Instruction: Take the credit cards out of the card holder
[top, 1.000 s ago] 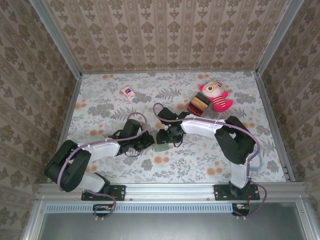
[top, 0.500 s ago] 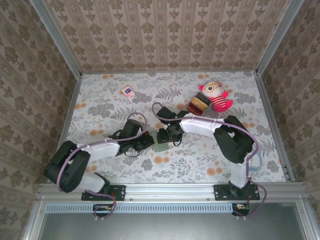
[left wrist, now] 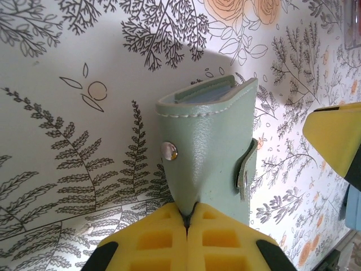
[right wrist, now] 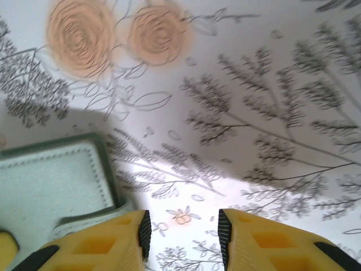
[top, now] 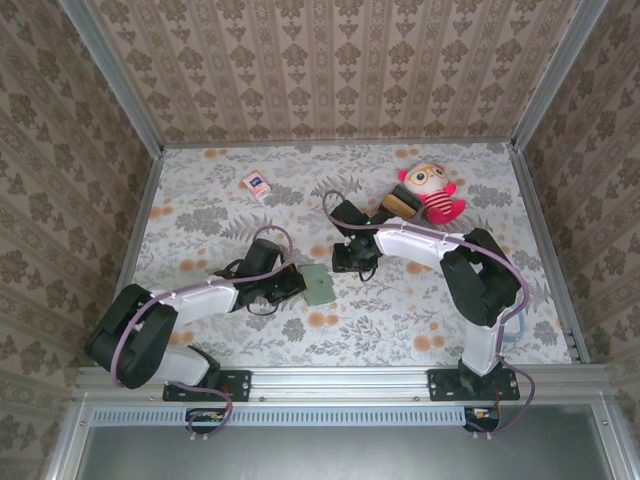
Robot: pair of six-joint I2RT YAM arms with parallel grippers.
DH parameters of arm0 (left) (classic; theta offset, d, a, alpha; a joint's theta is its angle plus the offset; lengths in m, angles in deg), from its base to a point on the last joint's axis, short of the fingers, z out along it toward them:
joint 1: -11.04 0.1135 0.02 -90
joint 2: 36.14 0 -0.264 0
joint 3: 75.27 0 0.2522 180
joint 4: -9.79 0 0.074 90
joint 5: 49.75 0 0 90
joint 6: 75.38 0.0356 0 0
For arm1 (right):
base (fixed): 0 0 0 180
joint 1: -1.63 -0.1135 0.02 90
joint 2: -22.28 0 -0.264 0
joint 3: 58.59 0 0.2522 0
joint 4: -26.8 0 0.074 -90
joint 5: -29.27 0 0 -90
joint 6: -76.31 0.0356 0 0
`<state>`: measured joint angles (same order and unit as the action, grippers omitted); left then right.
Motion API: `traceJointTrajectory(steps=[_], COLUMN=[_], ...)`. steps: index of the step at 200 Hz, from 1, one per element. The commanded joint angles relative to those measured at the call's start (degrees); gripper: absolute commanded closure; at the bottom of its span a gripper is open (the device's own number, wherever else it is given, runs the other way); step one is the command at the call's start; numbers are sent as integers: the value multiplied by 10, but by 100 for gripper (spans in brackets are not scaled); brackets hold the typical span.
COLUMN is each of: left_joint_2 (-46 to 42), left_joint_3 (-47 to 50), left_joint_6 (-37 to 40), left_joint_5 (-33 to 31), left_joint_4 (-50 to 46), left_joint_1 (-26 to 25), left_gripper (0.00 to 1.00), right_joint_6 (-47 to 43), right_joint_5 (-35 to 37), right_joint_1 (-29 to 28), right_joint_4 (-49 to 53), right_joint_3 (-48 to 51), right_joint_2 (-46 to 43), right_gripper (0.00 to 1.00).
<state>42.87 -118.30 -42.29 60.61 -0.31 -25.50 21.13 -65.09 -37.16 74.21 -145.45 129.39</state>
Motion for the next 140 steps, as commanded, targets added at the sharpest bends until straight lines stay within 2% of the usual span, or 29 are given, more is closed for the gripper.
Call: traceJointTrajectory(steps=[1, 53, 100, 121, 140], left_joint_2=[-10, -11, -14, -22, -30], left_joint_3=[-10, -14, -11, -9, -9], left_joint_6=[16, 17, 14, 10, 11], left_joint_5=[-4, 4, 12, 11, 6], left_joint_4=[-30, -23, -15, -13, -19], left_joint_1=[4, 4, 4, 5, 4], left_gripper=[100, 100, 100, 100, 100], right_joint_6=[-29, -58, -53, -51, -50], right_joint_5=[-23, -51, -40, -24, -17], right_joint_1=[-15, -59, -80, -79, -79], right_joint_4=[7, -2, 10, 18, 25], right_joint_3=[-3, -32, -61, -67, -73], right_joint_2=[-8, 7, 47, 58, 69], right_gripper=[62, 65, 63, 69, 71])
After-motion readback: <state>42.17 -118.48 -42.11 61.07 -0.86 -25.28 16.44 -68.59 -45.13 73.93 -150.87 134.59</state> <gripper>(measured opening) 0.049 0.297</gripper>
